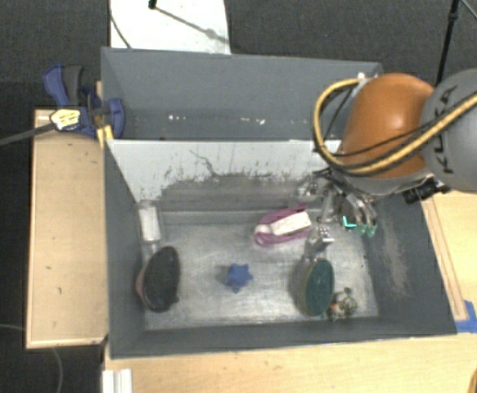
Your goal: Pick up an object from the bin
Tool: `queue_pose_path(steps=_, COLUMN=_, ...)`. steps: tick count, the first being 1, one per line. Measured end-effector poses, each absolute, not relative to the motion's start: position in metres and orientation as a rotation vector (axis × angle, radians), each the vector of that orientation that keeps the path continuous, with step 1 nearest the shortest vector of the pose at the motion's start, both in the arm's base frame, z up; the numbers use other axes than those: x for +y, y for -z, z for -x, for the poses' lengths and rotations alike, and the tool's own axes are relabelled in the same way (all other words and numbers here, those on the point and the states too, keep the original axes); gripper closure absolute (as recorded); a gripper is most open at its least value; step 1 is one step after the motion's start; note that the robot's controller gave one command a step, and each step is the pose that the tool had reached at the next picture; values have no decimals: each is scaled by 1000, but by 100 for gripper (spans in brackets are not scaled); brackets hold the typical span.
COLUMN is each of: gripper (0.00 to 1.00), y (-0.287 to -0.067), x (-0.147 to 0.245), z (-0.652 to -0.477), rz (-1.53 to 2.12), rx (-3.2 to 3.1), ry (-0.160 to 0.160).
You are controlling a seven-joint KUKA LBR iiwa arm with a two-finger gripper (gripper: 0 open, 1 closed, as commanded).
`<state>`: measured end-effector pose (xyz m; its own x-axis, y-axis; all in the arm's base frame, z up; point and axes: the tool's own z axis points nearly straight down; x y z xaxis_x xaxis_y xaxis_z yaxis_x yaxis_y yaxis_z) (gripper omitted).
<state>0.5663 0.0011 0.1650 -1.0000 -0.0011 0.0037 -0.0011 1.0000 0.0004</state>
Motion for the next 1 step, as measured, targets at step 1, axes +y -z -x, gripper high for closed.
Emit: queue_pose_path(steps=1, gripper=0, y=-72, x=50, z=-588, rz=-451, rx=-3116, ry=2)
